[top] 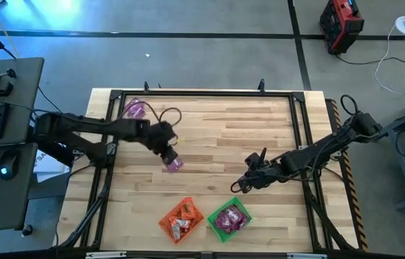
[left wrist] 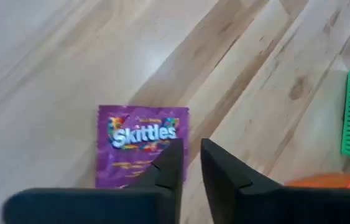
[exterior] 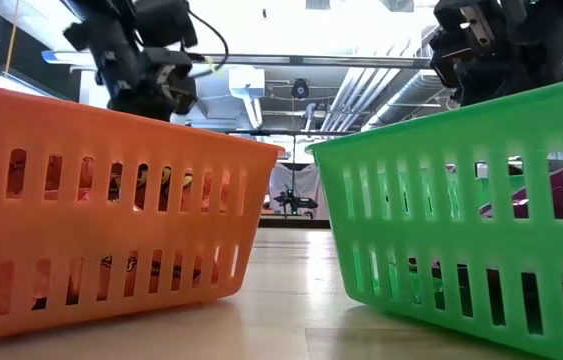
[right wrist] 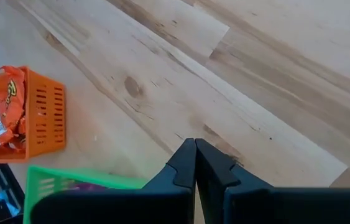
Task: Sort candy by brand, put in halloween buckets
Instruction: Put the purple candy into the green bin
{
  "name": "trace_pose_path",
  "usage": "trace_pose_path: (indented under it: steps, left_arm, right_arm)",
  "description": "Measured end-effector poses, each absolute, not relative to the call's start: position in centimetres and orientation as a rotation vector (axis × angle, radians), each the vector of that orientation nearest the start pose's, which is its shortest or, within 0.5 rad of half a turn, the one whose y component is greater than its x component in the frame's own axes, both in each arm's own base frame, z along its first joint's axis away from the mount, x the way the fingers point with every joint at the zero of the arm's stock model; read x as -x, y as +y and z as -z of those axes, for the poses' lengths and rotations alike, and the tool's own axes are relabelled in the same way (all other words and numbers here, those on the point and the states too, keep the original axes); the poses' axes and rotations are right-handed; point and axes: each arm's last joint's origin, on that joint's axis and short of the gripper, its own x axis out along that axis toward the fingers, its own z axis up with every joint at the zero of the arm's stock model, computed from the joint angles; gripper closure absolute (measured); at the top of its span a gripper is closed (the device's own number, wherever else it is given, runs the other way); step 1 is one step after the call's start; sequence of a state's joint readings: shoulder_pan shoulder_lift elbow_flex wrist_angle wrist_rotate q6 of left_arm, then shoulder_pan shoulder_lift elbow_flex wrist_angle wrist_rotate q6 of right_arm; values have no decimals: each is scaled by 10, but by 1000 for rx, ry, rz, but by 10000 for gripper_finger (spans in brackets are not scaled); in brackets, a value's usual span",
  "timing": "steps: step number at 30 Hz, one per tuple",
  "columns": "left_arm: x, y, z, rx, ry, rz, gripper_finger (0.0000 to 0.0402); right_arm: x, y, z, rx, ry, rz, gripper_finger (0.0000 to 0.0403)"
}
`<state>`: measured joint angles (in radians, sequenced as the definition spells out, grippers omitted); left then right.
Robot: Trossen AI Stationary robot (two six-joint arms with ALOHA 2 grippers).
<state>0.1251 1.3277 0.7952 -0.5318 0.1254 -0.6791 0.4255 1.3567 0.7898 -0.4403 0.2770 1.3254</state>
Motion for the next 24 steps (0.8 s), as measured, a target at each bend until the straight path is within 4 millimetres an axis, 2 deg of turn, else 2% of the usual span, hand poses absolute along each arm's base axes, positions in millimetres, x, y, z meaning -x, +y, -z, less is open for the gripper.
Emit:
trace_pose_path:
  steps: [9,12,15,24]
  left_arm:
    - [-240,69,-185,802,1087,-339,235]
    - [-241,78,-174,797,1130,-357,207]
    - [-243,82,-164,785,1162,-363,195]
    - [-256,85,-139,805,1200,-334,192]
  right_arm:
    - [-233,104,-200,-892,892,434,403]
    - [-233,105,-200,-892,892,431,403]
    - [-233,105,-201,-894,888,425,403]
    - [-233,105,-201,-894,889,424,403]
